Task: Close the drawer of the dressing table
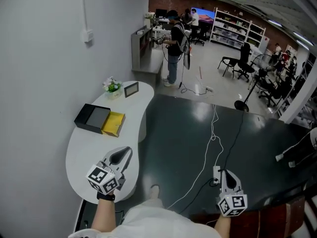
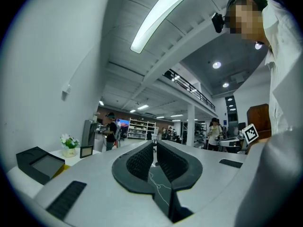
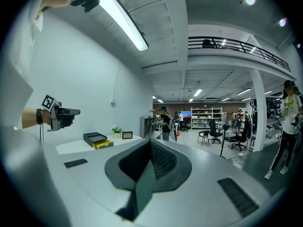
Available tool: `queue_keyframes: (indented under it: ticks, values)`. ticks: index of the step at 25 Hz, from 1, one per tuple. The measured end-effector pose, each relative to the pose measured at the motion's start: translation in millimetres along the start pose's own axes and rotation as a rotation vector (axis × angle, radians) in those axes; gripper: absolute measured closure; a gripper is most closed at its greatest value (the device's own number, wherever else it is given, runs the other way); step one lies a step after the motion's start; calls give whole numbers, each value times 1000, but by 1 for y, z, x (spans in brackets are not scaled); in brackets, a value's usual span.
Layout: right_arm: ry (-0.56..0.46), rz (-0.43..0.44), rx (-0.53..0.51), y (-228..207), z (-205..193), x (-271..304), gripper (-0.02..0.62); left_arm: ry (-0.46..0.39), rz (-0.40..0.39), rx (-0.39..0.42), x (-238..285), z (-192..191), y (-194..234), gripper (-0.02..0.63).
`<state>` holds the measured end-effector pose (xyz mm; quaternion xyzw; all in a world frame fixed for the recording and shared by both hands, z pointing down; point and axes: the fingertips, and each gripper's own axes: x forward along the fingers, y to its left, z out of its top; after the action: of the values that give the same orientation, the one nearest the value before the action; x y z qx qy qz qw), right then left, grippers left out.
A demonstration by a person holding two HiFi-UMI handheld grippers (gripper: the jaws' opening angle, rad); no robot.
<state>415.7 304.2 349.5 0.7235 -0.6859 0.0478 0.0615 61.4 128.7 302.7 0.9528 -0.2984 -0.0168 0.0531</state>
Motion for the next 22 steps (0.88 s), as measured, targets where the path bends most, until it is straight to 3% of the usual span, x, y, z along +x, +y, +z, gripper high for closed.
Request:
queue_keyframes:
  ticks: [6, 14, 22]
  values:
    - [-6, -3, -1, -28, 5, 53, 586, 2, -21, -10, 59, -13, 21, 571]
    - [-11, 37, -25, -50, 38, 186, 586, -52, 7, -7, 143, 6, 107, 571]
    - [9, 103, -46, -41, 46, 303, 586, -94, 89, -61, 171, 2, 196, 571]
